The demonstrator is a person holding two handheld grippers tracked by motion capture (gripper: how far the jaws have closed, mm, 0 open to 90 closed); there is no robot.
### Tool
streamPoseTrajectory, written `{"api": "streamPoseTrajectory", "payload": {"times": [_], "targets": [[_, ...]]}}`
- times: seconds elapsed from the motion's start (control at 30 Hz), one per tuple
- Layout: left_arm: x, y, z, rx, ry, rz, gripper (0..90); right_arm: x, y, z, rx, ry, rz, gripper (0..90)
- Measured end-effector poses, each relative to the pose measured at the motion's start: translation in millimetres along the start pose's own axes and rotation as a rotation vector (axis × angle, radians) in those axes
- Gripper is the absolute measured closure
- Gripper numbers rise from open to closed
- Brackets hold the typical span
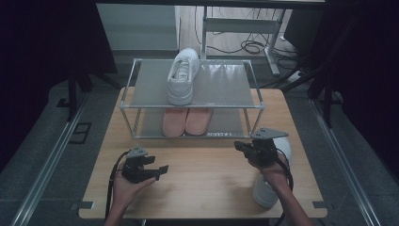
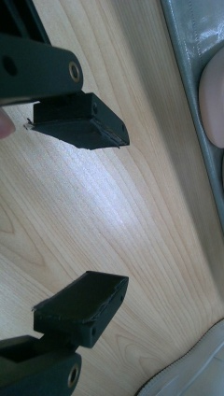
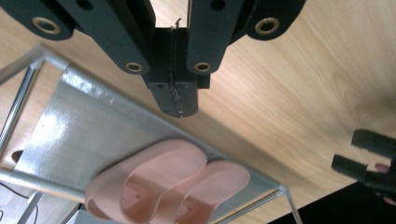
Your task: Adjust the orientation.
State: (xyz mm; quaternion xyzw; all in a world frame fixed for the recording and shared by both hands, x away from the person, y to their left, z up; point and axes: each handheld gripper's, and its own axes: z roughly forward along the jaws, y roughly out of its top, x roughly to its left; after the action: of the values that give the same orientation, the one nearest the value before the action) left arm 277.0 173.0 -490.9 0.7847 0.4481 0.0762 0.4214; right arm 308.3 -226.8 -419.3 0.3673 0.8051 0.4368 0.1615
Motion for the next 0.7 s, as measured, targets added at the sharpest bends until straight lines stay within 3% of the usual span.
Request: {"api": "streamPoseTrajectory", "payload": {"times": [0.23, 0.57, 0.7], "targets": [[0.2, -0.2, 0.9, 0.005, -0.003, 0.001, 28.3, 11.2, -13.2, -5.1, 0.042, 0.001, -0.033, 90.0], [1.0, -0.6, 1.4, 0.006, -0.006, -0.002, 28.4, 19.4, -34.5, -15.3, 0.076, -0.005, -0.036, 90.0], [2.2, -1.0, 2.0, 0.006, -0.006, -0.007, 28.3, 21.2, -41.9, -21.4, 0.093, 0.019, -0.033, 90.0]]}}
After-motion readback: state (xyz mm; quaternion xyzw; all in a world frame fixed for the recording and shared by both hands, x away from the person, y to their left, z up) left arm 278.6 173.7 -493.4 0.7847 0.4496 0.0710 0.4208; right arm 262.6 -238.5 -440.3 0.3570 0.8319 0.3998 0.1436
